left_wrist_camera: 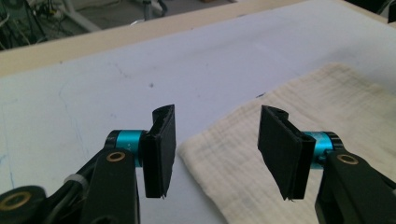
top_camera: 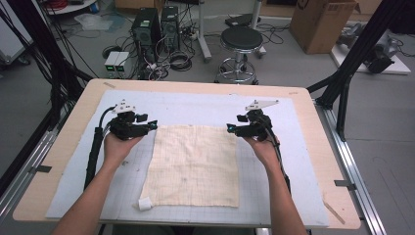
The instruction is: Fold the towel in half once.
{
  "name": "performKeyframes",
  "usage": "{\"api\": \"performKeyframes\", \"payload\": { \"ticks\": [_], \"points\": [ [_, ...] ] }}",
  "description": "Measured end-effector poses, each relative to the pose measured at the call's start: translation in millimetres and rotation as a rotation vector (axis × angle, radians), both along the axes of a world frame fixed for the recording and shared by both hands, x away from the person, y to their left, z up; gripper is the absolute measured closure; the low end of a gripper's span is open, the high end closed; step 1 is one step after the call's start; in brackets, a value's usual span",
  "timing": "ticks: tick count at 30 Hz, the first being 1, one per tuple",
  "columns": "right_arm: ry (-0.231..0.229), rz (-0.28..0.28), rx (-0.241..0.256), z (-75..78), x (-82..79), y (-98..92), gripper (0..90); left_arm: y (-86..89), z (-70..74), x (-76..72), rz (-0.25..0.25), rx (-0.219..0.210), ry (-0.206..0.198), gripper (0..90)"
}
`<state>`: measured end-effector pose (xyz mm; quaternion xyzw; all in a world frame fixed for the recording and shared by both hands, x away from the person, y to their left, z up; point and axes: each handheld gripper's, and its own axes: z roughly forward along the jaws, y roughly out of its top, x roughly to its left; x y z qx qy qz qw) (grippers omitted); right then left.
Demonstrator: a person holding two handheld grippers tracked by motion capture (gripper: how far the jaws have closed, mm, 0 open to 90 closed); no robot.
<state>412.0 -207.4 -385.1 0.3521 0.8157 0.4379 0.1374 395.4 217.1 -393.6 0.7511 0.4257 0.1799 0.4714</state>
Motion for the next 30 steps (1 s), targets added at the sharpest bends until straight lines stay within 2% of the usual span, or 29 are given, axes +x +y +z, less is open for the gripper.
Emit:
{"api": "performKeyframes", "payload": {
  "ticks": [2, 5, 8, 12, 14, 19, 22, 27, 30],
  "points": [
    [0.009, -0.003, -0.022, -5.5, 3.7, 2.3, 44.0, 0.2, -5.9, 4.1, 0.018, -0.019, 0.019, 46.3],
    [0.028, -0.031, -0.042, -14.9, 9.9, 5.3, 48.2, -3.4, -12.8, 9.5, 0.039, -0.012, 0.022, 47.6],
    [0.044, -0.053, -0.068, -23.7, 15.6, 5.4, 52.0, -4.8, -20.5, 15.5, 0.058, -0.014, 0.042, 50.3],
    [0.072, -0.089, -0.055, -31.7, 21.1, 1.4, 56.1, -5.6, -32.8, 22.8, 0.1, -0.007, 0.11, 50.9],
    [0.091, -0.106, -0.041, -35.1, 23.2, -0.1, 58.6, -9.7, -37.0, 24.4, 0.114, 0.003, 0.122, 51.9],
    [0.125, -0.119, -0.066, -43.4, 26.4, 1.6, 60.8, -15.7, -44.7, 28.3, 0.125, 0.002, 0.145, 57.0],
    [0.151, -0.123, -0.077, -47.7, 27.9, 1.3, 63.1, -18.9, -49.1, 30.9, 0.112, 0.027, 0.173, 58.1],
    [0.174, -0.12, -0.079, -53.1, 29.2, 2.6, 69.7, -25.0, -50.8, 31.7, 0.101, 0.055, 0.159, 69.8],
    [0.177, -0.114, -0.079, -53.2, 29.4, 3.8, 78.7, -28.2, -50.7, 32.5, 0.096, 0.074, 0.156, 79.7]
  ]
}}
